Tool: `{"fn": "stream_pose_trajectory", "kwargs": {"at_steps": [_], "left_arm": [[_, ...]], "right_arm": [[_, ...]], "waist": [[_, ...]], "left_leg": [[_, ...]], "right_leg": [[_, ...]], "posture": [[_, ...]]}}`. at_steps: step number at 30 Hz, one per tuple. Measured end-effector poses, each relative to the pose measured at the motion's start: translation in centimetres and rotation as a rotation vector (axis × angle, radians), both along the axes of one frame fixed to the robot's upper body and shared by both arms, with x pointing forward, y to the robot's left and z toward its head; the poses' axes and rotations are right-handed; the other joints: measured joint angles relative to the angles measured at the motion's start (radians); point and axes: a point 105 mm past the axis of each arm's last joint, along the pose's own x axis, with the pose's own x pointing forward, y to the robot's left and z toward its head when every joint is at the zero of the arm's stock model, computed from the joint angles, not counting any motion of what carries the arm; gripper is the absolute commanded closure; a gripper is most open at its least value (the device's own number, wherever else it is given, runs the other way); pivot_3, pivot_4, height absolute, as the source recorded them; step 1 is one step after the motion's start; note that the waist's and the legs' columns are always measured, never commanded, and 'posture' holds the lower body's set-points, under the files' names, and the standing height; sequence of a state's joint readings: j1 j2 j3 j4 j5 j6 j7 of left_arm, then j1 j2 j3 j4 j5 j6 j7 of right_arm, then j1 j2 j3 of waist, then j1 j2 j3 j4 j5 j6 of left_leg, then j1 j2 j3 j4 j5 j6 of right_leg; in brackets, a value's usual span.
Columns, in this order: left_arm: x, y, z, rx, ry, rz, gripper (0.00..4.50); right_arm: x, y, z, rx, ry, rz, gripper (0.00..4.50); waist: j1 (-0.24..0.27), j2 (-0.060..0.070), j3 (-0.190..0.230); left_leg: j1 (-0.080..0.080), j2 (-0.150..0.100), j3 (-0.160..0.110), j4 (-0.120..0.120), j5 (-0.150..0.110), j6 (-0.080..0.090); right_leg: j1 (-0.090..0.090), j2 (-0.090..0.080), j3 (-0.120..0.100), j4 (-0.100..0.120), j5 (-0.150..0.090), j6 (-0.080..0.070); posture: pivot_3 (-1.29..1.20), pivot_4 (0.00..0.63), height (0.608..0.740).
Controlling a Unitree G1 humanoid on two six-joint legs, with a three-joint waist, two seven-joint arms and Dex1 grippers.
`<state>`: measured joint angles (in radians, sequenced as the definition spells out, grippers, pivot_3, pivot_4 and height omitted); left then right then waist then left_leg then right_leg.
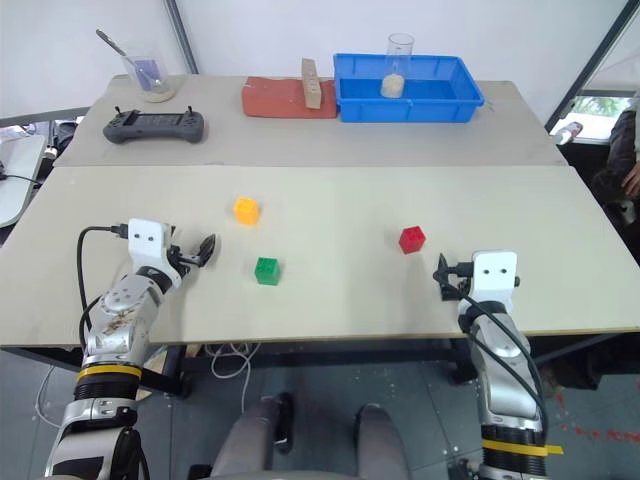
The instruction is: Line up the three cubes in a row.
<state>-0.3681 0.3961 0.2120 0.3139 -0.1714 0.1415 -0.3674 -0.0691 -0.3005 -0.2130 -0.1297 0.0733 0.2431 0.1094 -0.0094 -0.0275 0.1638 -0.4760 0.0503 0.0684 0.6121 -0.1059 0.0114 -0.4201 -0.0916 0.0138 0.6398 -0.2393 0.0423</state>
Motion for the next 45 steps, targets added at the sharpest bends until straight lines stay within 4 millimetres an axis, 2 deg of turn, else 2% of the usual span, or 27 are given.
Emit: {"fn": "stream_pose_trajectory", "kwargs": {"at_steps": [4, 9, 10, 14, 16, 20, 24, 31, 38, 40, 45], "left_arm": [[-0.6, 0.0, 1.2, 0.009, -0.019, -0.081, 0.08], [-2.1, -2.1, 4.9, 0.039, -0.053, -0.347, 0.08], [-2.4, -2.8, 5.7, 0.044, -0.056, -0.405, 0.08], [-3.8, -7.8, 10.0, 0.077, -0.088, -0.726, 0.08], [-4.8, -10.2, 11.3, 0.093, -0.095, -0.871, 0.08], [-6.1, -13.2, 11.2, 0.116, -0.054, -1.072, 0.08], [-6.4, -14.9, 11.8, 0.124, -0.066, -1.163, 0.08], [-6.2, -14.8, 11.5, 0.112, -0.048, -1.177, 0.08], [-6.4, -14.8, 11.1, 0.099, -0.041, -1.173, 0.08], [-6.5, -14.9, 11.3, 0.092, -0.044, -1.17, 0.0], [-6.5, -14.9, 11.5, 0.091, -0.05, -1.168, 0.0]], "right_arm": [[0.0, 0.2, 0.3, -0.006, 0.001, 0.024, 0.0], [-0.4, 0.7, 1.4, -0.026, 0.003, 0.097, 0.0], [-0.4, 0.8, 1.5, -0.028, 0.009, 0.112, 0.0], [-0.5, 1.7, 1.9, 0.002, 0.027, 0.189, 0.0], [-0.4, 2.1, 2.0, 0.01, 0.031, 0.21, 0.0], [0.6, 2.9, 3.0, 0.014, 0.003, 0.23, 0.0], [1.7, 4.6, 2.4, 0.059, 0.015, 0.266, 0.0], [2.7, 6.0, 2.0, 0.112, 0.017, 0.265, 0.0], [4.0, 6.3, 0.3, 0.158, 0.065, 0.242, 0.0], [4.4, 6.4, 0.3, 0.159, 0.058, 0.24, 0.53], [4.7, 6.4, 0.1, 0.149, 0.046, 0.254, 2.22]], "waist": [[-0.002, 0.0, 0.0], [-0.001, 0.0, 0.0], [0.0, 0.0, 0.0], [0.004, 0.0, 0.0], [0.001, 0.0, 0.0], [-0.006, 0.0, 0.0], [-0.005, 0.0, 0.0], [-0.003, 0.0, 0.0], [-0.003, 0.0, 0.0], [-0.003, 0.0, 0.0], [-0.004, 0.0, 0.0]], "left_leg": [[0.0, 0.0, 0.0, 0.0, 0.0, 0.0], [0.0, 0.0, 0.0, 0.0, -0.001, -0.002], [0.0, 0.0, 0.0, 0.0, -0.001, -0.002], [0.0, 0.0, 0.0, 0.0, -0.001, -0.002], [0.0, 0.0, 0.0, 0.0, -0.001, -0.001], [0.001, 0.0, -0.001, 0.0, 0.003, 0.004], [0.0, 0.0, -0.002, 0.0, 0.003, 0.006], [0.0, 0.0, -0.002, 0.0, 0.004, 0.006], [0.0, 0.0, -0.002, 0.001, 0.004, 0.006], [0.0, 0.0, -0.002, 0.001, 0.004, 0.006], [0.0, 0.0, -0.002, 0.001, 0.004, 0.006]], "right_leg": [[0.0, 0.0, 0.0, 0.0, 0.0, 0.0], [0.0, -0.001, 0.0, 0.0, -0.001, -0.001], [0.0, 0.0, 0.0, 0.0, -0.001, -0.001], [0.0, -0.001, 0.0, 0.0, -0.001, -0.001], [0.0, 0.0, 0.0, 0.0, -0.001, -0.001], [0.0, 0.002, 0.0, 0.001, -0.002, -0.001], [0.0, 0.003, 0.0, 0.002, -0.003, -0.002], [0.0, 0.002, 0.001, 0.002, -0.003, -0.001], [0.0, 0.002, 0.001, 0.002, -0.003, -0.001], [0.0, 0.002, 0.001, 0.002, -0.003, -0.001], [0.0, 0.002, 0.001, 0.002, -0.003, -0.001]], "posture": [[0.0, 0.15, 0.74], [0.0, 0.15, 0.74], [0.0, 0.15, 0.74], [0.0, 0.15, 0.74], [0.0, 0.15, 0.74], [0.0, 0.15, 0.74], [0.0, 0.15, 0.74], [0.0, 0.15, 0.74], [0.0, 0.15, 0.74], [0.0, 0.15, 0.74], [0.0, 0.15, 0.74]]}}
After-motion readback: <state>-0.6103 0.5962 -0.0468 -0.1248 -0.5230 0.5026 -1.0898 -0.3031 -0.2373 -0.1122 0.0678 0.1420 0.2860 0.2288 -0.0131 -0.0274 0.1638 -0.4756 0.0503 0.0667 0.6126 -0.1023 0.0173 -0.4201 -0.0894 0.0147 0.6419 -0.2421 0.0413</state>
